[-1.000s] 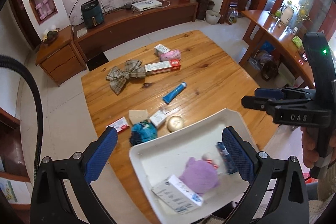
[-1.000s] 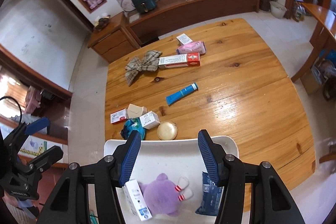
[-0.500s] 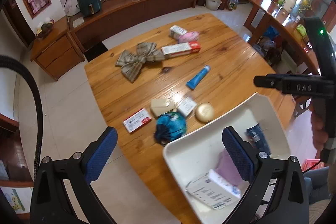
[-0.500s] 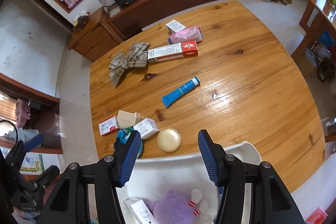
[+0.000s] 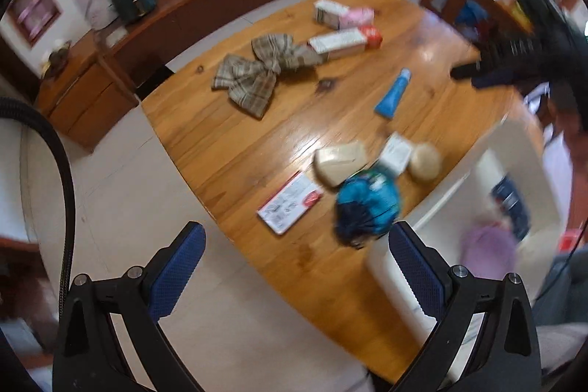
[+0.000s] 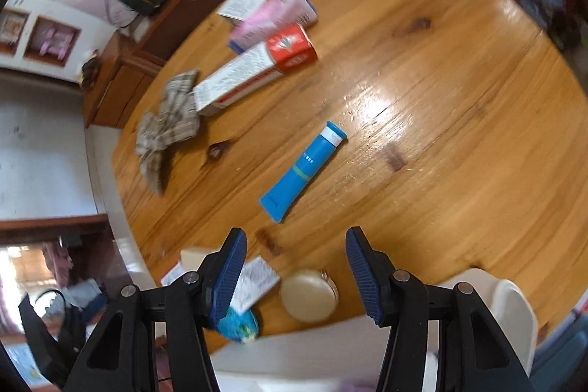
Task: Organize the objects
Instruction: 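Withdraw both tools from the tray toward the remaining table items, then grasp the blue toothpaste tube with the right tool while the left tool grasps the red-white box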
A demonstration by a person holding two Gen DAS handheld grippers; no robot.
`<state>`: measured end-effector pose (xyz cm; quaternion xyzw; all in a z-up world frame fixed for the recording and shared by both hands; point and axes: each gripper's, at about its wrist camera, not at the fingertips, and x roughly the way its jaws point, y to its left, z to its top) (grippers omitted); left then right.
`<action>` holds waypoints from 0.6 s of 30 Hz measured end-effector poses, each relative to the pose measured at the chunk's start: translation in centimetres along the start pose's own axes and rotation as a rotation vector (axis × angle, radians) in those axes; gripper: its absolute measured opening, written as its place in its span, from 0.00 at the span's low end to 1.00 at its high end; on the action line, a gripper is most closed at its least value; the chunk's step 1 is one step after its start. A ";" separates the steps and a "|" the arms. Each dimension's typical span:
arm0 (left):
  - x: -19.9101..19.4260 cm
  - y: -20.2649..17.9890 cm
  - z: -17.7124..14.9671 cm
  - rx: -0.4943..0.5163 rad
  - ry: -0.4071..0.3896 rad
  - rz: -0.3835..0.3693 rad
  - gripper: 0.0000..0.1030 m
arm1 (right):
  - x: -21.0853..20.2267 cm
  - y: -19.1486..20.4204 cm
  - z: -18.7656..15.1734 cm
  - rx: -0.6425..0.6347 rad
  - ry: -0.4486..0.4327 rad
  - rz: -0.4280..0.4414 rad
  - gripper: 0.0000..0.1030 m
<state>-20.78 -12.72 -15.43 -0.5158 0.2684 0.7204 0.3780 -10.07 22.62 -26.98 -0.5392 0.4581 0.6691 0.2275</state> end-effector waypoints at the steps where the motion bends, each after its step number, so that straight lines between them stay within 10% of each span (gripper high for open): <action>1: 1.1 0.2 0.0 0.030 0.021 -0.001 0.97 | 0.6 -0.1 0.3 0.018 0.011 0.006 0.53; 18: 11.1 0.6 0.8 0.236 0.140 -0.003 0.96 | 6.0 1.6 2.4 0.077 -0.013 -0.177 0.41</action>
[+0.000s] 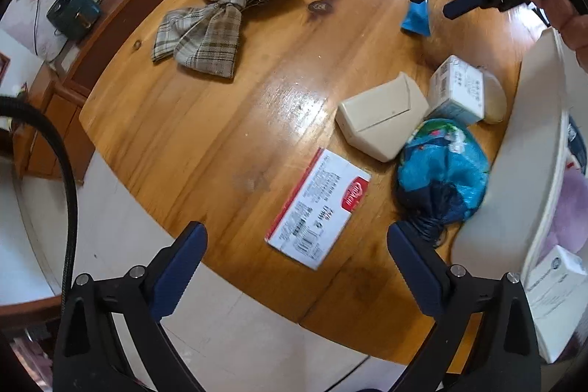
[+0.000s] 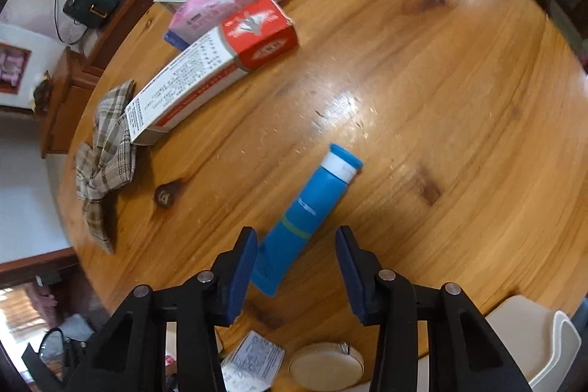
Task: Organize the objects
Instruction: 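Grasp the blue toothpaste tube with the right tool while the left tool grasps the red-white box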
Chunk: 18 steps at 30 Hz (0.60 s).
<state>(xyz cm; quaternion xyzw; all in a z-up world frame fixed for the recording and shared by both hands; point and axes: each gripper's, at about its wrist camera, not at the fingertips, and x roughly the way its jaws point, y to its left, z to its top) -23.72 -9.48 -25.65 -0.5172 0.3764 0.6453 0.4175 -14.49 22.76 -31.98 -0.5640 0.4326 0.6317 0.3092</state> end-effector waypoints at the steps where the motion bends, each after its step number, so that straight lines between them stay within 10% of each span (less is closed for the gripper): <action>1: 0.2 0.0 0.1 0.008 -0.002 0.001 0.96 | 0.0 0.3 -0.1 -0.011 -0.009 -0.020 0.38; 10: 1.8 -0.5 0.6 0.131 0.039 0.050 0.83 | 0.1 1.1 -1.0 -0.081 -0.040 -0.166 0.21; 16: 2.1 -1.2 1.0 0.166 0.038 0.048 0.82 | 0.0 0.4 -2.0 -0.116 -0.040 -0.142 0.19; 18: 1.9 -1.5 1.2 0.164 0.036 0.021 0.68 | -0.4 -0.2 -2.5 -0.115 -0.046 -0.119 0.19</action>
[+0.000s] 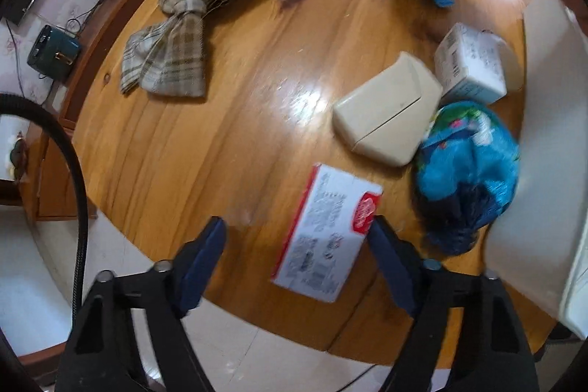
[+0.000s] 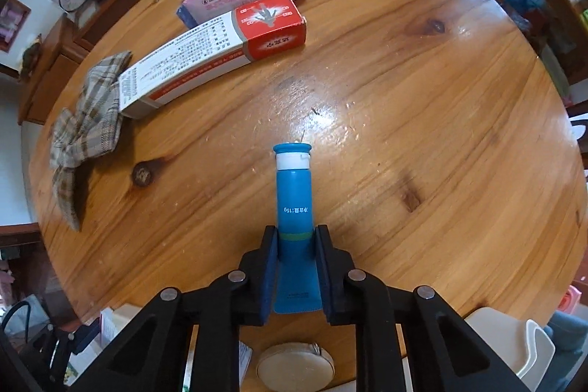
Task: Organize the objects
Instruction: 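Grasp the blue toothpaste tube with the right tool while the left tool grasps the red-white box, then carry the blue tube with the right tool while the left tool carries the red-white box to the tray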
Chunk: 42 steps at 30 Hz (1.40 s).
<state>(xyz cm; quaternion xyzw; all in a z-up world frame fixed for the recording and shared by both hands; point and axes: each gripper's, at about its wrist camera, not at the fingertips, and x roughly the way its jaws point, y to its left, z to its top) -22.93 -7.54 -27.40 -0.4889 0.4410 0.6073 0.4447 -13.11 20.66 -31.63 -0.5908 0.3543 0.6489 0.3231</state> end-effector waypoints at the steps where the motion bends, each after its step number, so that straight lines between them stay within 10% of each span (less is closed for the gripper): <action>1: -0.1 -0.2 0.1 -0.002 0.001 -0.026 0.62 | -0.3 -0.3 -0.3 -0.001 -0.009 0.012 0.19; 3: -0.4 -0.5 0.2 -0.007 0.007 -0.052 0.41 | -1.2 -0.7 -0.8 -0.011 -0.027 0.033 0.19; 21: -9.6 -0.5 -4.3 -0.339 -0.054 -0.065 0.40 | -13.9 -4.1 -6.3 -0.169 -0.138 0.257 0.19; 33: -21.3 -10.5 -5.6 -0.572 -0.173 -0.080 0.40 | -19.4 -9.3 -15.3 -0.430 -0.099 0.314 0.19; 42: -22.3 -15.3 -2.1 -0.745 -0.232 -0.099 0.40 | -18.5 -12.6 -18.4 -0.550 -0.066 0.287 0.19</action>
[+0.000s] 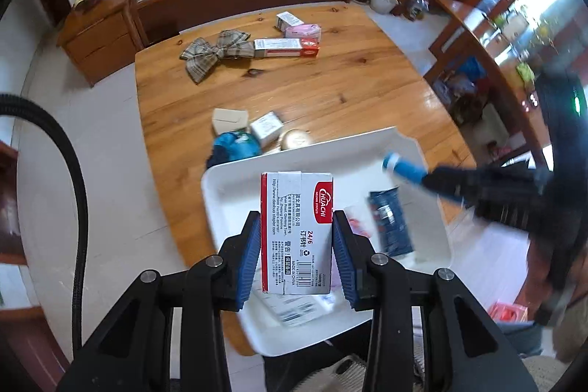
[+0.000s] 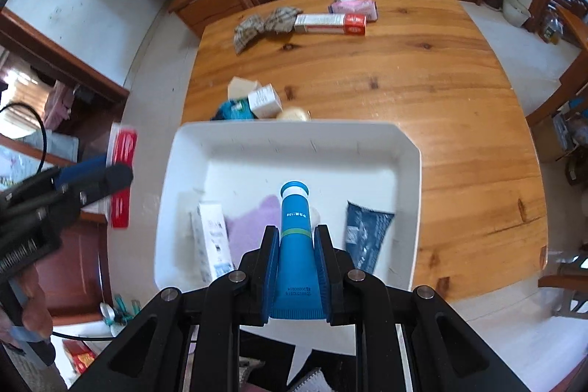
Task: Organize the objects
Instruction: 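Carry the blue tube with the right tool while the left tool carries the red-white box to the tray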
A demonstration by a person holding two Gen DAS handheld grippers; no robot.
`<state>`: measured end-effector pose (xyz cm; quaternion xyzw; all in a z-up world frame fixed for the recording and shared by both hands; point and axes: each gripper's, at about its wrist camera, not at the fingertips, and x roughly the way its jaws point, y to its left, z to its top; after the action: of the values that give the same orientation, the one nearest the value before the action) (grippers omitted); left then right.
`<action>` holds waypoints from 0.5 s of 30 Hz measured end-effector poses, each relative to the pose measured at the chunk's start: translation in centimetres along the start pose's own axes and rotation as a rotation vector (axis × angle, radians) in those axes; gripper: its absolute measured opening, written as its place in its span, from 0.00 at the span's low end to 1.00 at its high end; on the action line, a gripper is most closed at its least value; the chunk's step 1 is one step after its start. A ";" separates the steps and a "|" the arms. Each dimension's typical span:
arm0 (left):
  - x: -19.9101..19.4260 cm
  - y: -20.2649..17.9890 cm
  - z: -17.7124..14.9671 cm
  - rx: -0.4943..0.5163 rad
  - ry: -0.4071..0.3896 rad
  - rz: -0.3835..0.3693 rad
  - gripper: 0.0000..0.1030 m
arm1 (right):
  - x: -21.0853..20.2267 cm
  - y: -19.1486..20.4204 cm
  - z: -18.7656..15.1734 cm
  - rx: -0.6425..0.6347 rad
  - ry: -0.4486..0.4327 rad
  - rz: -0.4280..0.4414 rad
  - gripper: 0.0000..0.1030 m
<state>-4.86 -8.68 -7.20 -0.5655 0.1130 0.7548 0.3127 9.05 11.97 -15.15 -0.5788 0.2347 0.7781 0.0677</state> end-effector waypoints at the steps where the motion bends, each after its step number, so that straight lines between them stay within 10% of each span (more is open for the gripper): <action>1: 0.1 -0.6 0.0 -0.018 -0.010 0.007 0.40 | 0.1 -0.2 -0.2 -0.006 0.004 -0.001 0.19; 15: 3.7 -3.6 -0.5 -0.175 0.027 0.068 0.40 | 0.2 0.2 -0.6 -0.085 -0.027 0.015 0.20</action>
<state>-2.95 -4.88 -10.10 -0.5968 0.0700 0.7641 0.2346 9.44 11.45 -15.38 -0.5689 0.2051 0.7954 0.0402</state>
